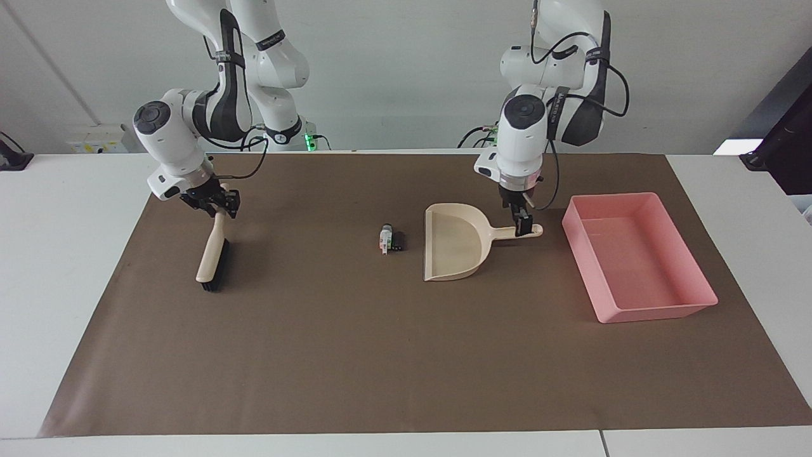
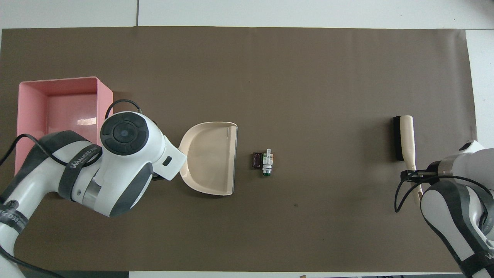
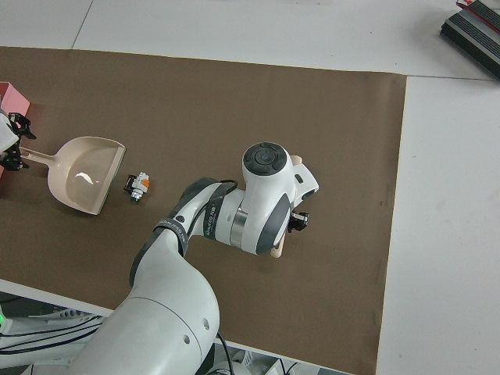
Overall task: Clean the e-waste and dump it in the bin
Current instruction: 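Grasp the dustpan handle with the left gripper while the right gripper grasps the brush, then lift the brush with the right gripper and carry it toward the dustpan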
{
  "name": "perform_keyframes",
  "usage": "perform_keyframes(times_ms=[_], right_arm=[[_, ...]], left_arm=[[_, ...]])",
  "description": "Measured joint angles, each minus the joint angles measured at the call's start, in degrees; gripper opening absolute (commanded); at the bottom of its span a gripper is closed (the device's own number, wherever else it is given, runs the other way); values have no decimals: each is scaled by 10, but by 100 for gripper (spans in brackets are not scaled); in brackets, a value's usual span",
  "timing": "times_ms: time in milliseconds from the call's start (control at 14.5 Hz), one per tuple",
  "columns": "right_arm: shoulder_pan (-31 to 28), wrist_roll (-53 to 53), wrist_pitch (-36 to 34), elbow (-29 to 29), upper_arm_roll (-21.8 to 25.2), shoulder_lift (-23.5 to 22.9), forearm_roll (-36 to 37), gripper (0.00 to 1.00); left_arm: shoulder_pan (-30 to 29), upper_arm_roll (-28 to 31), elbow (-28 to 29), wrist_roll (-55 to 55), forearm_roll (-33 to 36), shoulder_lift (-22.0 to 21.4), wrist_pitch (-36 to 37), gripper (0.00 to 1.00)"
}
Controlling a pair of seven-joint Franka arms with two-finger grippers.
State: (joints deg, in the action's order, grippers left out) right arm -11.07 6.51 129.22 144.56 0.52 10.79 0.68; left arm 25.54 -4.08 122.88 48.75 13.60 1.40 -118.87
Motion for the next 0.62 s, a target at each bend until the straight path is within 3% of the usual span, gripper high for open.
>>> perform_keyframes(times_ms=[413, 619], right_arm=[[3, 2, -32, -15, -4, 0, 0, 0], [53, 5, -142, -86, -16, 0, 0, 0]], left_arm=[[13, 0, 12, -40, 50, 46, -33, 90], [16, 0, 12, -53, 57, 54, -35, 69]])
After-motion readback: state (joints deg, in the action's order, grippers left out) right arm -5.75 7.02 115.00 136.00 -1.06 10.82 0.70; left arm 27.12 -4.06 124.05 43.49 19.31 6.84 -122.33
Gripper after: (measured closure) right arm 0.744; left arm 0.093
